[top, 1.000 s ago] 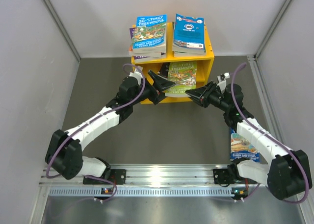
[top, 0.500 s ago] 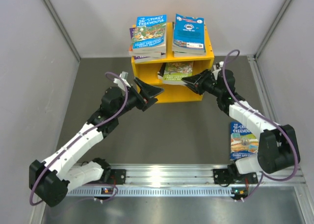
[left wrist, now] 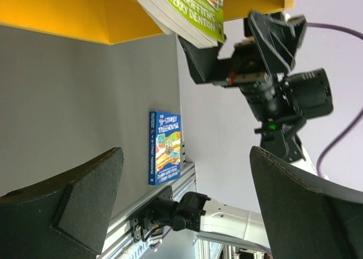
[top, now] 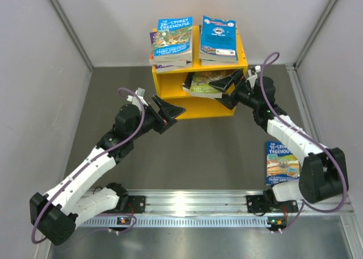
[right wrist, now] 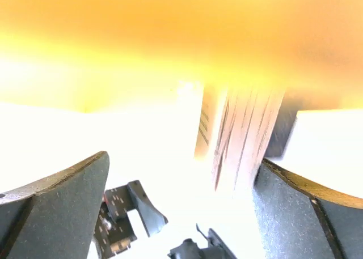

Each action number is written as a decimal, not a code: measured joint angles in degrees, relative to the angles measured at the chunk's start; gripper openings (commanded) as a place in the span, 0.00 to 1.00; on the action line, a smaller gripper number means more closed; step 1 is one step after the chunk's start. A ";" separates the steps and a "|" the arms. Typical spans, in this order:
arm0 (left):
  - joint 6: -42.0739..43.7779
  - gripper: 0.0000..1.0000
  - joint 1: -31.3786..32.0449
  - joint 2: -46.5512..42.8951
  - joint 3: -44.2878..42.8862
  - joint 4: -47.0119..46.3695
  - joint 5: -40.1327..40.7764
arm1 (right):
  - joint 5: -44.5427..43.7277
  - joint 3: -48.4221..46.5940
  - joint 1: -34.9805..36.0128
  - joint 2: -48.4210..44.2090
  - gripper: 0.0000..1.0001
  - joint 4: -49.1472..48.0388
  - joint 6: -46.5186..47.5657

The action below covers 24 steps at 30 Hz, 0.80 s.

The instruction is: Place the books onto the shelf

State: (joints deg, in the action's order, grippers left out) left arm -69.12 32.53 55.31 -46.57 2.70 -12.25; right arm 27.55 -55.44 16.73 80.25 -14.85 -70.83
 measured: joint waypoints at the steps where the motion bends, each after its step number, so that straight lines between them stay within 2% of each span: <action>1: 0.26 0.97 0.00 -0.20 0.00 0.52 0.13 | 0.00 0.63 -0.02 -1.31 1.00 1.07 0.96; 8: 2.10 0.97 0.00 -0.31 -0.04 3.13 0.15 | 0.35 7.82 0.70 -14.08 1.00 8.68 6.86; 15: 3.13 0.96 0.00 0.90 -0.35 3.63 -0.50 | -0.33 9.27 2.67 -14.93 0.98 11.13 9.77; 18: 3.28 0.96 0.00 2.03 -0.48 3.85 -1.01 | -1.16 8.94 3.58 -14.29 0.82 12.48 11.13; 19: 3.30 0.96 0.00 2.32 -0.48 3.96 -1.11 | -1.46 8.68 3.78 -14.08 0.72 12.85 11.41; 22: 3.30 0.96 0.00 2.49 -0.48 4.24 -1.40 | -2.47 7.52 3.89 -13.33 0.54 13.79 12.13; 24: 3.30 0.96 0.00 2.49 -0.48 4.26 -1.60 | -3.72 6.60 3.89 -12.61 0.46 14.56 12.31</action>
State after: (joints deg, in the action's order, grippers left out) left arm -65.82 32.53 57.80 -47.05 6.96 -13.85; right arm 23.83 -48.84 20.62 67.64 -0.30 -58.52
